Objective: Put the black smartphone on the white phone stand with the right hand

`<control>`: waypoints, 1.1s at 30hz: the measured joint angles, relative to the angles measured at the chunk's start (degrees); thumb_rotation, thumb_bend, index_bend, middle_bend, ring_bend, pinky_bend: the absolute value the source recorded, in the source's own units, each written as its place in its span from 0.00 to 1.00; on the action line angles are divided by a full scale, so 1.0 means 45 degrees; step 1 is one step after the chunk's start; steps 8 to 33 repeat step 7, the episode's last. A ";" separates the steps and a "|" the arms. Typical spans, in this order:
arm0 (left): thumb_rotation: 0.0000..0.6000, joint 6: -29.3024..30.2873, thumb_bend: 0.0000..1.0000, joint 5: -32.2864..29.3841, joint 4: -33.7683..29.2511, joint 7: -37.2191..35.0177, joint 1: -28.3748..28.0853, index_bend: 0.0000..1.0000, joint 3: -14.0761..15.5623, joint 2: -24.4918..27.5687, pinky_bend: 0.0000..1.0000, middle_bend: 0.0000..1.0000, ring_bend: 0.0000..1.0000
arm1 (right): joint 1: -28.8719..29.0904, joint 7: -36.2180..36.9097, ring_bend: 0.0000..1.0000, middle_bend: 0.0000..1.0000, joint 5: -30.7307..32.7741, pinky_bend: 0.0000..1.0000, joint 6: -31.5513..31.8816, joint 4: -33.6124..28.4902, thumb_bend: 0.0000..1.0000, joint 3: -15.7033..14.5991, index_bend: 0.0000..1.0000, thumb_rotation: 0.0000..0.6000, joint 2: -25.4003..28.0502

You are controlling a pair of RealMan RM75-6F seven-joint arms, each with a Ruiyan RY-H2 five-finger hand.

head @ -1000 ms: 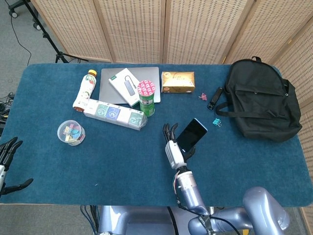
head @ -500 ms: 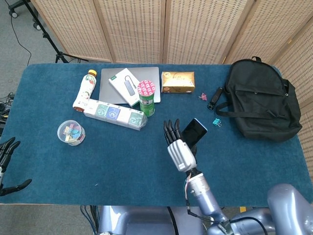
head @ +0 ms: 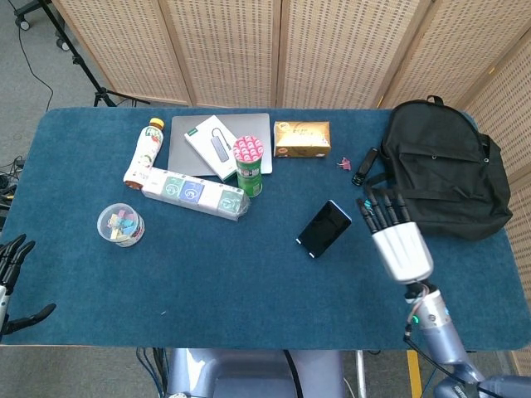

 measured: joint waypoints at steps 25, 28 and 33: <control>1.00 0.0365 0.00 -0.0056 0.0179 0.0422 0.0149 0.00 -0.0161 -0.0369 0.00 0.00 0.00 | -0.2404 0.4113 0.00 0.00 0.0309 0.00 0.0320 0.0094 0.00 -0.0368 0.01 1.00 0.0590; 1.00 0.0365 0.00 -0.0056 0.0179 0.0422 0.0149 0.00 -0.0161 -0.0369 0.00 0.00 0.00 | -0.2404 0.4113 0.00 0.00 0.0309 0.00 0.0320 0.0094 0.00 -0.0368 0.01 1.00 0.0590; 1.00 0.0365 0.00 -0.0056 0.0179 0.0422 0.0149 0.00 -0.0161 -0.0369 0.00 0.00 0.00 | -0.2404 0.4113 0.00 0.00 0.0309 0.00 0.0320 0.0094 0.00 -0.0368 0.01 1.00 0.0590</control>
